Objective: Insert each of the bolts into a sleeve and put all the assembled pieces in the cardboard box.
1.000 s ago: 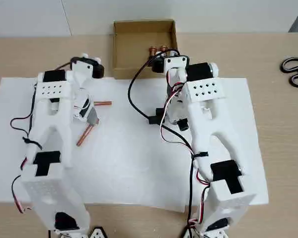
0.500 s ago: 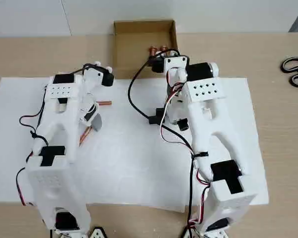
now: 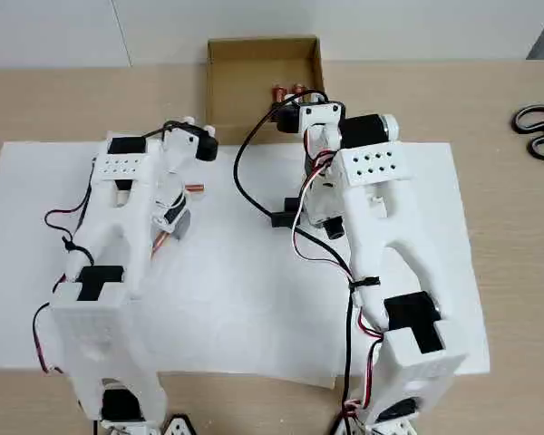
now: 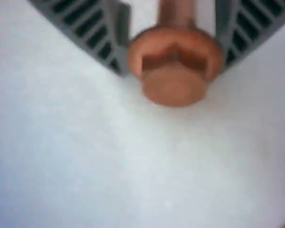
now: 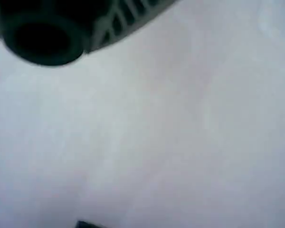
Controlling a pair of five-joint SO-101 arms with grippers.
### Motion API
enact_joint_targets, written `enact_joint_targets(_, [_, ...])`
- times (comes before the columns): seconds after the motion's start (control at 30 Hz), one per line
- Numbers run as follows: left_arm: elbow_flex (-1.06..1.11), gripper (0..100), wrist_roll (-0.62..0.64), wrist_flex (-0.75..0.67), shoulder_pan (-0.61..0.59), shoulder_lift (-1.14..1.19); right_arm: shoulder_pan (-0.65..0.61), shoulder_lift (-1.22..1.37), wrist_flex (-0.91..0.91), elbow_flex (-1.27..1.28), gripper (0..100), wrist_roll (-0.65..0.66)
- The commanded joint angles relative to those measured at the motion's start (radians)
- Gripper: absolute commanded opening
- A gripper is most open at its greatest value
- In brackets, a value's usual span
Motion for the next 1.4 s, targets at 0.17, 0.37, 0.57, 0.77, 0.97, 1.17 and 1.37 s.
enact_joint_targets(0.17, [-0.033,2,0.014,0.003,0.055,0.008,-0.004,-0.01,-0.004,-0.049,0.5,0.008])
enact_joint_targets(0.37, [-0.042,1,0.014,0.021,0.095,0.002,-0.002,-0.01,-0.004,-0.049,0.5,0.008])
enact_joint_targets(0.57, [-0.136,1,0.051,0.124,0.1,-0.11,-0.002,-0.016,-0.005,-0.051,0.6,0.009])
enact_joint_targets(0.77, [-0.193,1,0.057,0.238,0.1,-0.267,0.004,-0.019,-0.028,-0.052,0.5,0.012])
enact_joint_targets(0.97, [-0.214,1,0.233,0.298,0.092,-0.47,0.022,-0.019,-0.03,-0.127,0.4,0.014])
enact_joint_targets(1.17, [-0.209,1,0.334,0.313,0.081,-0.69,0.013,-0.042,0.028,-0.216,0.4,0.009])
enact_joint_targets(1.37, [-0.209,1,0.41,0.302,0.089,-0.956,0.022,-0.26,0.035,-0.221,0.4,0.009])
